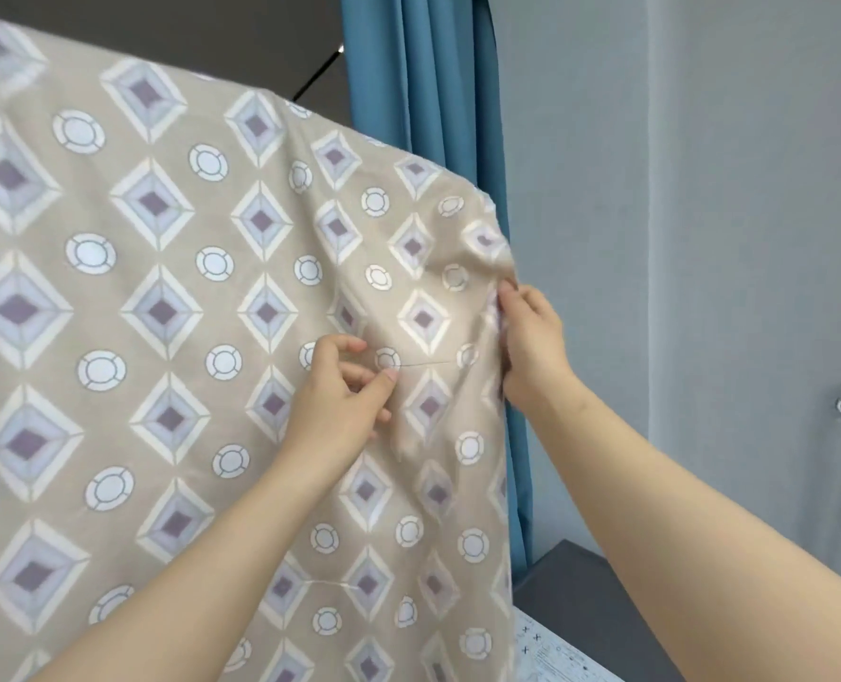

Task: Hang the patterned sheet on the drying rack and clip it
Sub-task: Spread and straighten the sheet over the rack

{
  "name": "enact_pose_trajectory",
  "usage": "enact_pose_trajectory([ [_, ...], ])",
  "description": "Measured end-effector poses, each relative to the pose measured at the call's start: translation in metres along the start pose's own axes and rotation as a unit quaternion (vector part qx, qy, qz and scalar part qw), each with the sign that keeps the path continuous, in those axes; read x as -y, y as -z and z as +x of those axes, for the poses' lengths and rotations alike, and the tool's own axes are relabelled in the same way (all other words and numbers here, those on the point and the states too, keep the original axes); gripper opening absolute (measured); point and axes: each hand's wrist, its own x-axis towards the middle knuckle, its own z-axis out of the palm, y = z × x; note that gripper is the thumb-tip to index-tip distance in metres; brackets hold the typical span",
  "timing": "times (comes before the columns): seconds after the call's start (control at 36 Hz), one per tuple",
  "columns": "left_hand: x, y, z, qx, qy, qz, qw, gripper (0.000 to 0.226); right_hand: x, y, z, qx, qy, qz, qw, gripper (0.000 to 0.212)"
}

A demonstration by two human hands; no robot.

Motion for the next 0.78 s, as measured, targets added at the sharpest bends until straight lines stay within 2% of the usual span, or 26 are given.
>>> enact_pose_trajectory([
  [0.06,-0.001,0.003,0.001,-0.001,-0.005,-0.002,1.000,0.028,0.012,0.010,0.008,-0.033,0.038,0.053,0.997,0.029],
  [0.08,-0.002,0.004,0.001,0.000,-0.008,-0.002,1.000,0.027,0.013,0.014,0.010,-0.021,0.032,0.042,0.998,0.026],
  [0.14,-0.001,0.004,-0.001,0.002,-0.010,0.000,1.000,0.025,0.003,0.020,0.007,0.050,-0.044,-0.042,0.997,0.017],
  [0.22,0.003,0.005,-0.005,0.005,-0.005,0.004,1.000,0.025,-0.032,0.027,-0.011,0.150,-0.173,-0.169,0.959,0.025],
  [0.28,0.005,0.006,-0.007,0.009,-0.005,0.023,1.000,0.025,-0.055,0.030,-0.024,0.184,-0.235,-0.160,0.941,0.031],
  [0.36,0.007,0.009,-0.013,0.024,0.000,0.035,0.999,0.026,-0.076,0.030,-0.039,0.222,-0.289,-0.104,0.925,0.027],
  [0.53,0.022,0.016,-0.025,0.029,0.023,0.031,0.999,0.026,-0.097,0.026,-0.053,0.247,-0.269,-0.038,0.930,0.032],
  [0.58,0.028,0.019,-0.028,0.024,0.027,0.019,0.999,0.026,-0.102,0.026,-0.050,0.234,-0.276,-0.021,0.932,0.046],
  [0.64,0.033,0.022,-0.029,0.019,0.027,0.017,0.999,0.026,-0.104,0.025,-0.043,0.193,-0.264,-0.006,0.945,0.066],
  [0.67,0.035,0.023,-0.029,0.016,0.026,0.020,0.999,0.026,-0.102,0.023,-0.038,0.170,-0.251,-0.001,0.953,0.069],
  [0.72,0.036,0.024,-0.025,0.013,0.023,0.027,0.999,0.026,-0.092,0.017,-0.027,0.165,-0.221,-0.003,0.961,0.064],
  [0.78,0.031,0.023,-0.020,0.014,0.021,0.025,0.999,0.026,-0.073,0.007,-0.019,0.176,-0.190,-0.005,0.966,0.049],
])
